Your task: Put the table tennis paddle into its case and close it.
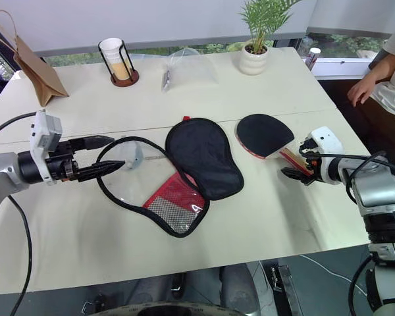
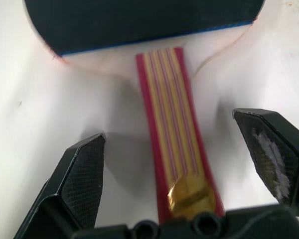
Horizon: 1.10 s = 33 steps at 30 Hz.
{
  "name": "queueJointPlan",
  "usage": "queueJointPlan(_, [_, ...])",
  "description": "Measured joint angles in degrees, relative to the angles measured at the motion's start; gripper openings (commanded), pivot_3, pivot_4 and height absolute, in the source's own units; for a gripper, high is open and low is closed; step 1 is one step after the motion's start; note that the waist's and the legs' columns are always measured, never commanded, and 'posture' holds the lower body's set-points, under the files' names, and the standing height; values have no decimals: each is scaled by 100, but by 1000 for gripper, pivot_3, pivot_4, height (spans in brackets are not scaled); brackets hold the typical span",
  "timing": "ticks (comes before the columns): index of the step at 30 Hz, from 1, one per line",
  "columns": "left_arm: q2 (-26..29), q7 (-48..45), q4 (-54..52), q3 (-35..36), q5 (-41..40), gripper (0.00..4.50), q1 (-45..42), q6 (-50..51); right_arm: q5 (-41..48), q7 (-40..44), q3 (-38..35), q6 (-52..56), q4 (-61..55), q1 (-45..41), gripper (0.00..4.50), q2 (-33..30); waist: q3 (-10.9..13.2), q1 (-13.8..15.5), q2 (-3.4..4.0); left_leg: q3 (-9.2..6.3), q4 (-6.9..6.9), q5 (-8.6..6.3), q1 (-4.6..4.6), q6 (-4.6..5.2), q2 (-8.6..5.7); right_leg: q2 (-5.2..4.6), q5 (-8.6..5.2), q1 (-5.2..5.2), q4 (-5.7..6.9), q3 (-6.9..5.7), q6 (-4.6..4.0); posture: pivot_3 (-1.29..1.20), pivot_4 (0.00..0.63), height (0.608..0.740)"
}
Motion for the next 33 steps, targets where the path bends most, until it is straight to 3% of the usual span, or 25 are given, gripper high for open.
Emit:
queueJointPlan(3, [-40, -2, 6, -12, 19, 4008, -12, -3, 5, 76, 13, -76, 446, -267, 3646, 139, 0, 0, 0, 0, 0, 0, 0, 0, 0, 0, 0, 0, 0, 0, 0, 0, 150, 740])
queueJointPlan(8, [-57, 2, 12, -14, 41, 4008, -25, -4, -14, 214, 121, -125, 673, -462, 1181, 220, -2, 5, -2, -1, 2, 0, 1, 0, 0, 1, 3, 2, 1, 0, 6, 0, 150, 740])
queueJointPlan(9, [-63, 4, 11, -14, 43, 4008, -25, -4, -18, 229, 128, -123, 657, -462, 880, 219, -2, 6, -3, -1, 2, 0, 1, 0, 0, 1, 3, 2, 1, 0, 6, 0, 150, 740])
queueJointPlan(15, [-99, 12, -3, -14, 45, 4008, -25, -3, -5, 211, 140, 260, 224, -395, 894, 189, -2, 2, -3, -2, 0, 0, 0, 0, 0, 0, 4, -1, 2, 0, 7, 0, 150, 740])
queueJointPlan(23, [-169, 5, 16, -121, 89, 4008, -239, -2, 597, -304, -155, 2418, -2025, -815, 894, 320, 6, 13, 11, -5, -2, 0, -5, 0, 0, 0, 3, -13, 12, 0, 7, 0, 150, 740])
queueJointPlan(28, [-284, -13, 142, -344, 175, 4008, -456, -5, 985, -1025, -200, 3961, -3449, -1049, 894, 1241, 2, 15, 3, -10, 0, 0, -6, 0, -2, 0, 5, -12, 13, -1, 10, 0, 150, 740])
queueJointPlan(33, [-374, -34, 225, -474, 242, 4008, -575, -15, 904, -2029, 7, 5055, -3997, -1023, 894, 2506, 2, 19, 4, -13, 0, 1, -7, -1, -5, -1, 6, -14, 16, 0, 9, 0, 150, 740])
